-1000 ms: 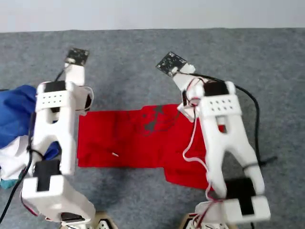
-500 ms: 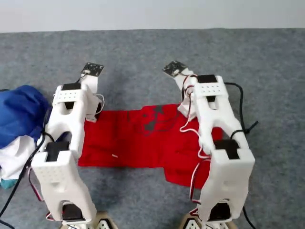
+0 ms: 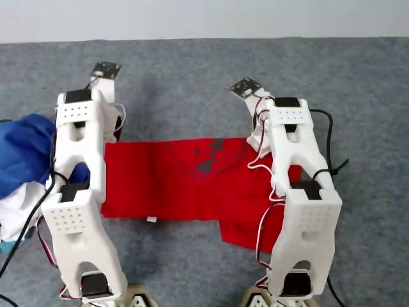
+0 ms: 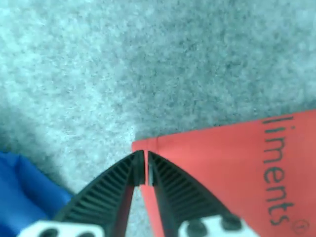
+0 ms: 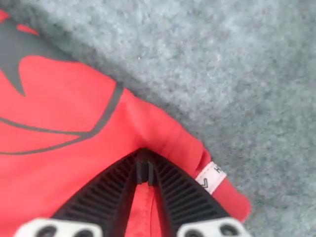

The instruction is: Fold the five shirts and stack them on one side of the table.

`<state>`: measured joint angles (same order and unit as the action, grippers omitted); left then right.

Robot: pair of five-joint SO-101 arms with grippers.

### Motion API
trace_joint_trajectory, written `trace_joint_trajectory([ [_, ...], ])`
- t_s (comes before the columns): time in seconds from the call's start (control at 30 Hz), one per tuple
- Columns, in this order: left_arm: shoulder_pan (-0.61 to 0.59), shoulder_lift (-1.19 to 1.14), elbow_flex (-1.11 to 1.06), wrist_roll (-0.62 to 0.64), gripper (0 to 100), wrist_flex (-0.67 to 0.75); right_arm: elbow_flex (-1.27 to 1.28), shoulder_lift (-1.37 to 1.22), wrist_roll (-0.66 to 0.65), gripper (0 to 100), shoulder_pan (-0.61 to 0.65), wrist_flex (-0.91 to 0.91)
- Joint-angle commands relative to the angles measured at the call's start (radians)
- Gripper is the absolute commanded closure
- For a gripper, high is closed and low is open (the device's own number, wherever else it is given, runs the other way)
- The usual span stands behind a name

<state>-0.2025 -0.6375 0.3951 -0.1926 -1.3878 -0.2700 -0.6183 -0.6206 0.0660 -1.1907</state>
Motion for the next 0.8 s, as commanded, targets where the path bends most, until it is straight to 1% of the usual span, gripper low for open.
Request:
trace_joint_trajectory([
  [0.0, -0.006, 0.038, 0.077, 0.006, 98, -0.054, -0.074, 0.031, 0.003, 98.9, -0.024, -0.004],
  [0.17, -0.002, 0.110, 0.143, -0.015, 98, -0.173, -0.109, 0.143, 0.005, 98.9, 0.002, -0.113],
  [0.27, 0.000, 0.176, 0.140, -0.046, 98, -0.250, -0.114, 0.236, 0.008, 98.9, 0.024, -0.199],
  [0.4, -0.006, 0.253, 0.139, -0.051, 98, -0.361, -0.112, 0.355, 0.011, 98.9, 0.044, -0.323],
  [0.43, -0.008, 0.270, 0.134, -0.051, 98, -0.370, -0.112, 0.381, 0.011, 98.9, 0.048, -0.361],
  [0.53, -0.015, 0.351, 0.051, -0.081, 98, -0.368, -0.112, 0.444, 0.011, 98.9, 0.054, -0.484],
  [0.63, -0.011, 0.448, -0.097, -0.123, 98, -0.367, -0.107, 0.492, 0.011, 98.9, 0.054, -0.601],
  [0.77, -0.032, 0.589, -0.315, -0.190, 98, -0.365, 0.012, 0.576, 0.012, 98.9, 0.016, -0.605],
])
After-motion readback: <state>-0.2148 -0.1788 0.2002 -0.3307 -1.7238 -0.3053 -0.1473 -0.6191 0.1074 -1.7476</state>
